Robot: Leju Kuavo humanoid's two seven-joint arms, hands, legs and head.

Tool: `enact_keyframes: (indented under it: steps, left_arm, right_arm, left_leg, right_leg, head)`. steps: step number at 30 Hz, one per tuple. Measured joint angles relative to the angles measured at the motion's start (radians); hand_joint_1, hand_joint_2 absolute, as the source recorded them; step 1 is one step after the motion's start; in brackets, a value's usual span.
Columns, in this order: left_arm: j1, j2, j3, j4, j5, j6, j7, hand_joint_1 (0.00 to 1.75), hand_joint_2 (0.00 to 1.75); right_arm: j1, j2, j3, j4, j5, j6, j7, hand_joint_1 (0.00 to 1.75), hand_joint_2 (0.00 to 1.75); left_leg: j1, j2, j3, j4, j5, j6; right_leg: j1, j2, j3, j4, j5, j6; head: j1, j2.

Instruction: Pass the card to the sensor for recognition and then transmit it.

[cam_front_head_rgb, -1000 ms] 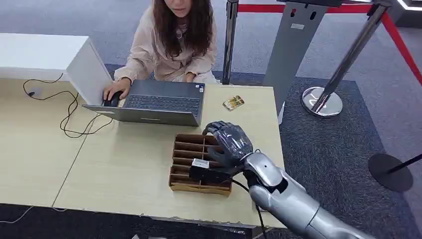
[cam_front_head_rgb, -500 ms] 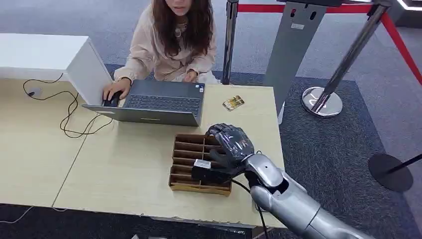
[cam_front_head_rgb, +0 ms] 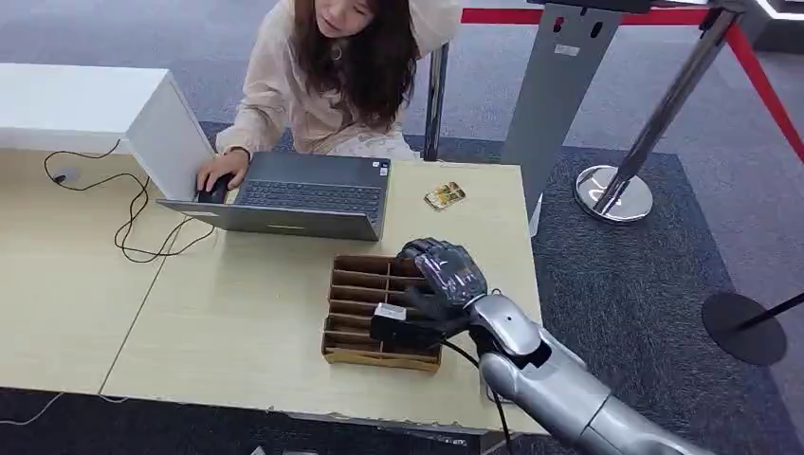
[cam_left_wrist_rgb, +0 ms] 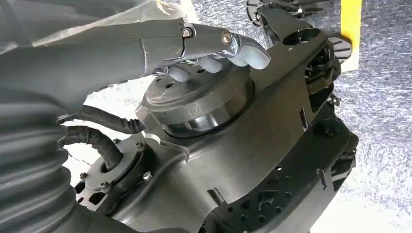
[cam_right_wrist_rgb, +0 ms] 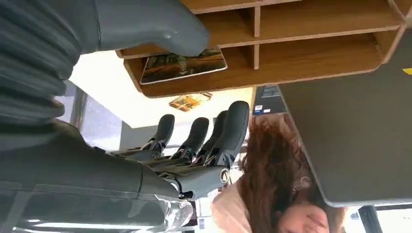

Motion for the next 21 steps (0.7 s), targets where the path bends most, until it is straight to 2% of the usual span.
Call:
enact_keyframes:
  steps: [21]
  left_arm:
    - [0.0, -0.005, 0.0, 0.007, -0.011, 0.0, 0.0, 0.0, 1.75]
  right_arm:
    - [0.0, 0.003, -0.01, 0.032, 0.048, -0.045, 0.033, 0.87, 1.75]
  left_leg:
    - [0.0, 0.0, 0.0, 0.0, 0.0, 0.0]
  right_leg:
    - [0.0, 0.0, 0.0, 0.0, 0.0, 0.0]
  head:
    - [0.0, 0.0]
